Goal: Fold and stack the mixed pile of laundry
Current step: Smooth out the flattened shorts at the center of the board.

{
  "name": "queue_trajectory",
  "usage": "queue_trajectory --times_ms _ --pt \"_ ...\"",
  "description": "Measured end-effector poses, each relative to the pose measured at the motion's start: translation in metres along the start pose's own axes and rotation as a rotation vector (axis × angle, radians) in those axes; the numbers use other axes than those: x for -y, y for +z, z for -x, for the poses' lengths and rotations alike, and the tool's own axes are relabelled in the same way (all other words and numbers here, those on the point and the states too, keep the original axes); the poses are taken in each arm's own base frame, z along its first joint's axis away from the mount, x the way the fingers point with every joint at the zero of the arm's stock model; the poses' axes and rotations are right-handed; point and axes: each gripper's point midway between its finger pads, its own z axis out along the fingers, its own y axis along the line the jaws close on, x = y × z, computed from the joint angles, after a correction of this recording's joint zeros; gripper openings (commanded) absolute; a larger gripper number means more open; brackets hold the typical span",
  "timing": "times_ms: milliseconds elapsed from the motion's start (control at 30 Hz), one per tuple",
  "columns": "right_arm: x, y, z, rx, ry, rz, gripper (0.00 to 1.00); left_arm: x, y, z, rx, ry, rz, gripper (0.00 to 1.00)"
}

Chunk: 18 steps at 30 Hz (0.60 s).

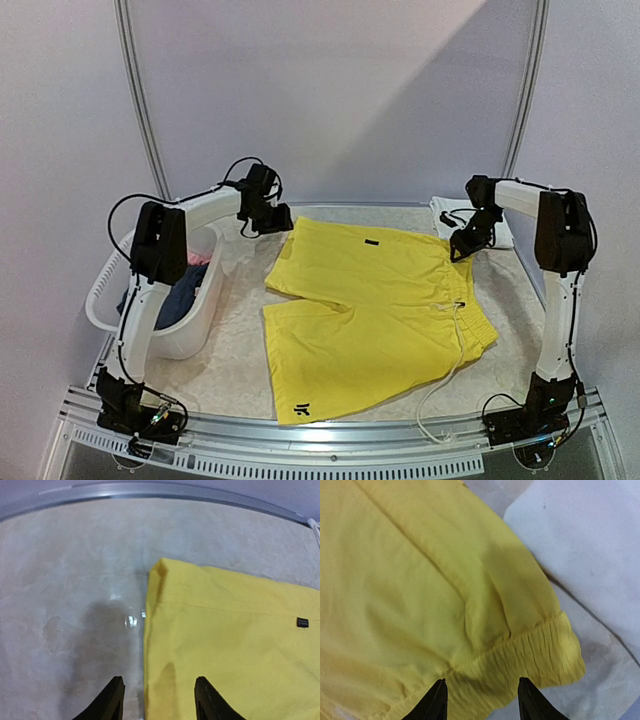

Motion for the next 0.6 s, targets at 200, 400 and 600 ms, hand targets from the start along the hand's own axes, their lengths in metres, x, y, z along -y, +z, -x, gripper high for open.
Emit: queue_trajectory --times_ms 200,400,600 --pt "-0.018 -0.085 -0.016 0.082 -0.064 -0.048 0.54 0.094 -0.102 0.004 0.083 0.325 -0.062 0.5" --pt "-0.065 -0.139 -0.077 0.131 -0.232 -0.01 0.55 0.174 -0.221 -0.056 0.105 0.585 -0.191 0.49" --pt "-0.108 -0.116 -0.174 -0.008 -0.457 0.105 0.47 0.176 -0.246 -0.234 -0.191 0.958 -0.204 0.41"
